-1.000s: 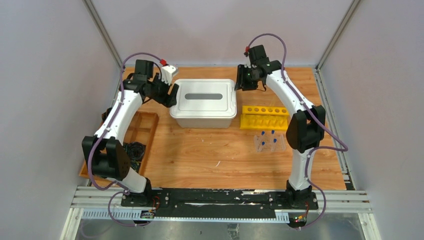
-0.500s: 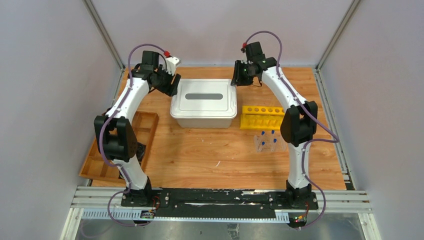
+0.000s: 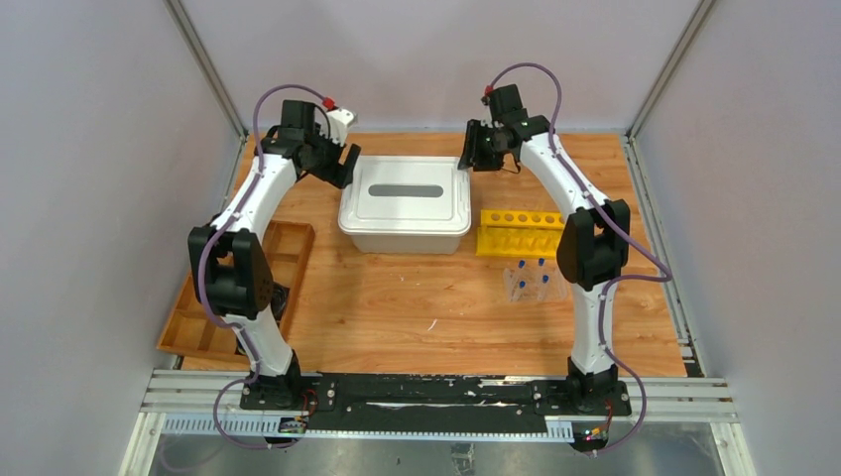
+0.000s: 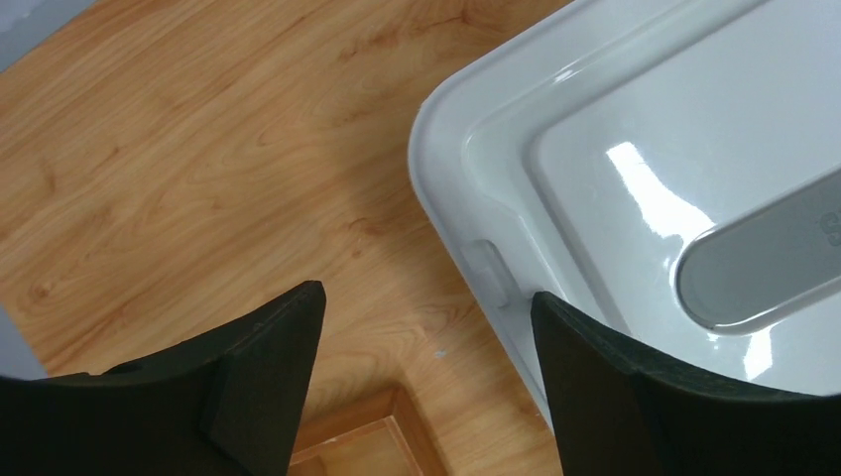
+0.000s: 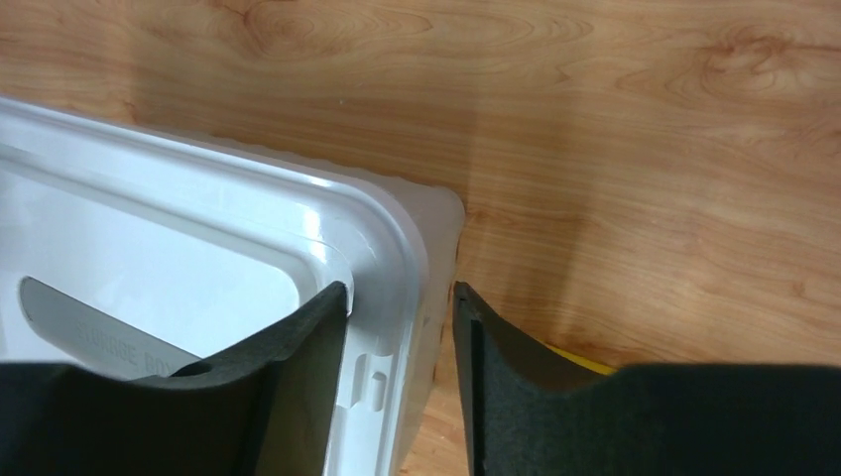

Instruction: Organize the chemistry lab equipment

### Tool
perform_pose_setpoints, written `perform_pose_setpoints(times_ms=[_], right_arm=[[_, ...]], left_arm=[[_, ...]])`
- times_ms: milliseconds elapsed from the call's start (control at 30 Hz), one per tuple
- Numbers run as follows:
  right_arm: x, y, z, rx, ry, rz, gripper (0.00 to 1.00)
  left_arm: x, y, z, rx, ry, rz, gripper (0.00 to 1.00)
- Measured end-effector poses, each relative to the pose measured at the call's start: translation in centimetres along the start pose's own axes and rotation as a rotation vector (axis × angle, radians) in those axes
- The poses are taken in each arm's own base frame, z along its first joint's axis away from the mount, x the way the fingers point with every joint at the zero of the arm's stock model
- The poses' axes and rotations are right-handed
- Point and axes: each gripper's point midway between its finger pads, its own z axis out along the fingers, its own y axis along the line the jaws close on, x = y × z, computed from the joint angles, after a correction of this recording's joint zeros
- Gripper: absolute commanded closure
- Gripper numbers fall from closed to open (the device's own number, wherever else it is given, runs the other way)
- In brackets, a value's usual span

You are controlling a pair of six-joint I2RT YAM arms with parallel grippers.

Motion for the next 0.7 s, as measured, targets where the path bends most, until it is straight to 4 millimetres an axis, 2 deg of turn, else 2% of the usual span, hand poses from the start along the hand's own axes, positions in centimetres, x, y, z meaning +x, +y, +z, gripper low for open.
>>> perform_pose_setpoints(times_ms=[33,133,233,267,367,467,500,567,633,700], right_arm=[[0.0,0.0,-0.1,0.001,0.001,0.003,0.45],[-0.3,0.1,-0.9,0.002,-0.008,0.003,0.37],[-1.6,0.9,-3.6,-0.014,-0.056,-0.018,0.28],[-2.2,1.4,-5.1,-0.024,-0.086,-0.032,0.22],[-3.4,2.7,-11.8,-0.047,-0.21,-0.083,0.06],[-2.7,3.6,-20.3,-0.06,-0.375,-0.139,0.04],[-2.2,3.7,-22.9,-0.06,-0.432,-0.152,0.03],[-1.0,3.2,-26.6,-0.039,-0.524,-0.167,0.02],[1.2,1.2,-28.4,0.025,-0.578,-0.163,0.0],[3.9,-1.5,-28.7,0.116,-0.596,-0.149,0.0]], left_arm=[[0.0,0.2,-0.2,-0.016,0.002,0.0,0.01],[-0.1,0.8,-1.3,-0.054,0.007,-0.004,0.0],[-1.0,0.6,-4.0,-0.064,-0.024,-0.025,0.0],[-1.6,0.4,-5.3,-0.061,-0.047,-0.032,0.0],[-3.5,-0.3,-10.2,-0.076,-0.144,-0.035,0.0],[-4.2,-1.9,-15.9,-0.112,-0.261,-0.029,0.0],[-3.9,-2.5,-17.3,-0.118,-0.284,-0.035,0.0],[-2.5,-3.9,-19.2,-0.127,-0.318,-0.058,0.0],[-0.2,-5.1,-19.5,-0.121,-0.31,-0.082,0.0],[2.7,-6.1,-18.7,-0.107,-0.271,-0.104,0.0]])
